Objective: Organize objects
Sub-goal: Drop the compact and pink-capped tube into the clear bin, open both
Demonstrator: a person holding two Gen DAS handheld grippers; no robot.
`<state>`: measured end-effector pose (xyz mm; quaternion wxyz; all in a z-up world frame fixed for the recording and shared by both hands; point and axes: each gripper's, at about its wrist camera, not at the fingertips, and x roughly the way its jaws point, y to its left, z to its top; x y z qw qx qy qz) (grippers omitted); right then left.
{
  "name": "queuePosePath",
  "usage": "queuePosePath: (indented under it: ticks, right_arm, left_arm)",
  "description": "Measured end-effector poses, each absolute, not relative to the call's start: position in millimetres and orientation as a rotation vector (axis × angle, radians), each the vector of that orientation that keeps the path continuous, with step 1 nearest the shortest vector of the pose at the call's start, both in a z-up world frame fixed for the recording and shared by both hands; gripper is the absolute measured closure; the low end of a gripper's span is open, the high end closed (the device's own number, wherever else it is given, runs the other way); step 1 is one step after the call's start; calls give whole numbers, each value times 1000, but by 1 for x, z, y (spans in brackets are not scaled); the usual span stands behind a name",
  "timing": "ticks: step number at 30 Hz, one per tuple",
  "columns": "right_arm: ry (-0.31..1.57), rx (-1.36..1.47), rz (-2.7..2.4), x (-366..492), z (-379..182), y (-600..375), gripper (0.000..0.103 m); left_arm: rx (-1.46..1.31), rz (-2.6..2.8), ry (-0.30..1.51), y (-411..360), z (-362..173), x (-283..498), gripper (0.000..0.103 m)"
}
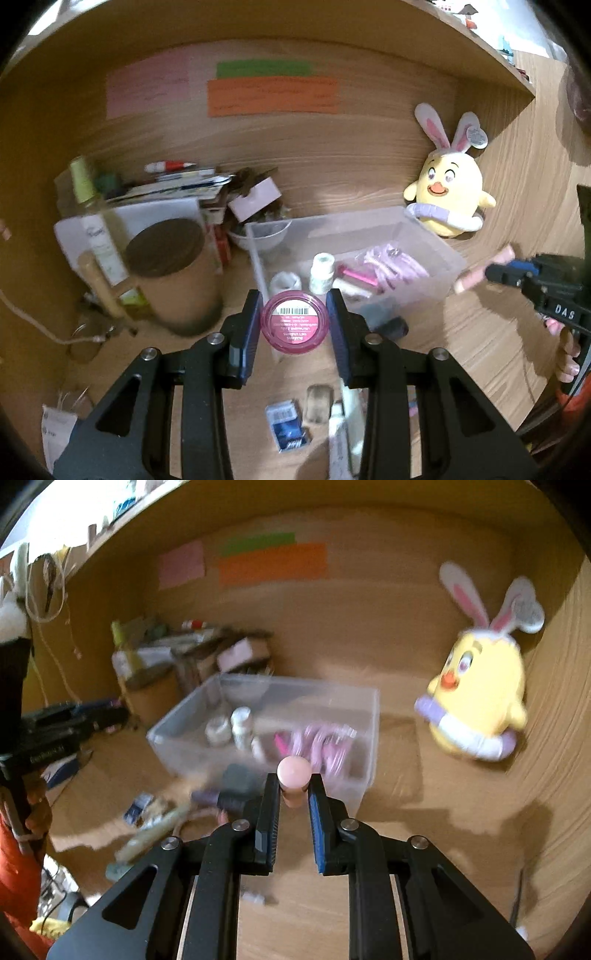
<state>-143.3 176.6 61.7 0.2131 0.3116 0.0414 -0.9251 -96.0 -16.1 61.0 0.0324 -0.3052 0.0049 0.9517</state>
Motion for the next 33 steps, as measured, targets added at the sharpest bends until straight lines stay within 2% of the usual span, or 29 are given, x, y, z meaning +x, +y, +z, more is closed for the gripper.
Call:
queuePosePath:
  ticks: [8,12,22,25,26,27,29,33]
  right_arm:
    - [142,886,-2607,-189,66,168,89]
    - [68,973,-2520,-214,50,163,89]
    - [91,1072,-2423,-233,23,141,87]
    - [175,1080,-2492,-231,22,139,78]
    - [192,1077,-2505,-231,23,140,71]
    - [220,1067,-2532,-229,24,140,61]
    - [260,1027,-2580,-223,28,141,50]
    - [320,960,-2631,-208,38,144,39]
  left_arm:
    - [-1062,2846,-38,-14,45,-143,68]
    - [-1135,2818,-67,-15,30,-162,68]
    - [-1205,2794,-9,-5,12,-180,68]
    - [-1207,2793,18,-2,11,-179,66]
    - [-1207,2792,21,-1,12,-179,65]
    - [-1204,2793,22,0,12,-178,61]
    - [-1185,2804,25,0,15,-176,53]
    - [-1132,2843,44,0,26,-164,31]
